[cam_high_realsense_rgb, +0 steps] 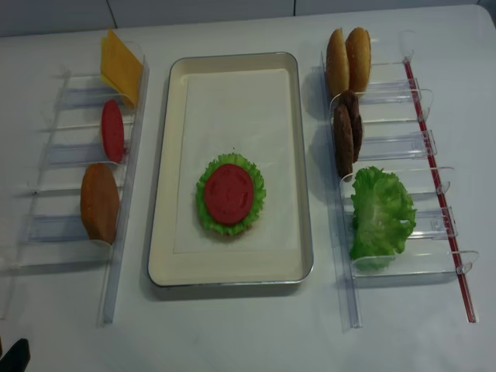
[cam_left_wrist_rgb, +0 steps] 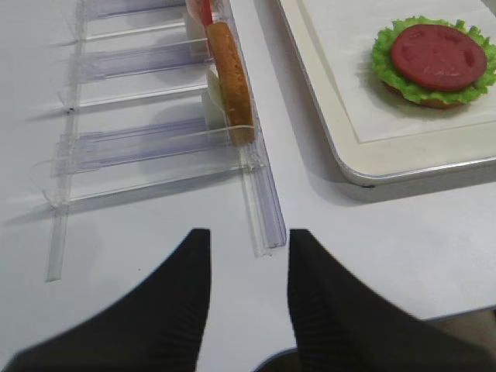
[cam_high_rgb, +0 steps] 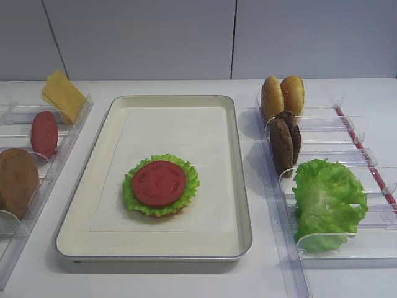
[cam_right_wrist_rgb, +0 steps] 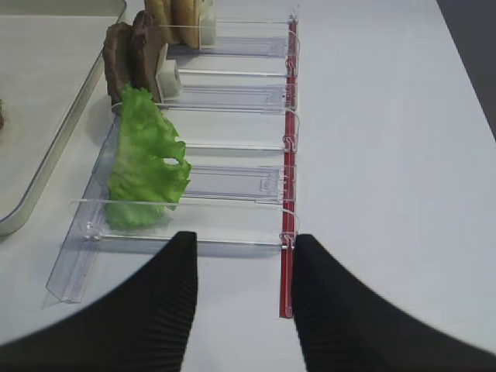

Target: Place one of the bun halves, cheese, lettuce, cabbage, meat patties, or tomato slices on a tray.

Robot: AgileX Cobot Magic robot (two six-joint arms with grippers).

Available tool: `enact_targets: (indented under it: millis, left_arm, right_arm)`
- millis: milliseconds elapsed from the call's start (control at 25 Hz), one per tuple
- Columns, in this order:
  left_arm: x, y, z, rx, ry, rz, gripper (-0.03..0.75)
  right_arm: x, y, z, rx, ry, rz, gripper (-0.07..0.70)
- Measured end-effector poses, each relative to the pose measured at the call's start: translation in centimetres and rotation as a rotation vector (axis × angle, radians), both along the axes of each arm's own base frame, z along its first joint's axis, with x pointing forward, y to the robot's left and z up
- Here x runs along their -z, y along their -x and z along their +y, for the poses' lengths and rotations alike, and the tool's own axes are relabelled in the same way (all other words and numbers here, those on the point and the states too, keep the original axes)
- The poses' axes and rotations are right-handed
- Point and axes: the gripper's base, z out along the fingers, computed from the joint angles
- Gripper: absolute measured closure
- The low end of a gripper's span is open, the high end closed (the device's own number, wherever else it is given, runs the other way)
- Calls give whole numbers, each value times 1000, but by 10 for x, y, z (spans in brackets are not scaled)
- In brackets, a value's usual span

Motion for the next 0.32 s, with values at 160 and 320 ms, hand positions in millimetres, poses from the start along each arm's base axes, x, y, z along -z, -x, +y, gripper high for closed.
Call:
enact_targets:
  millis: [160,320]
  left_arm:
    - [0,0,0,0,0,0,483]
    - [0,0,0,0,0,0,483]
  right_arm:
    - [0,0,0,0,0,0,322]
    - [0,0,0,0,0,0,322]
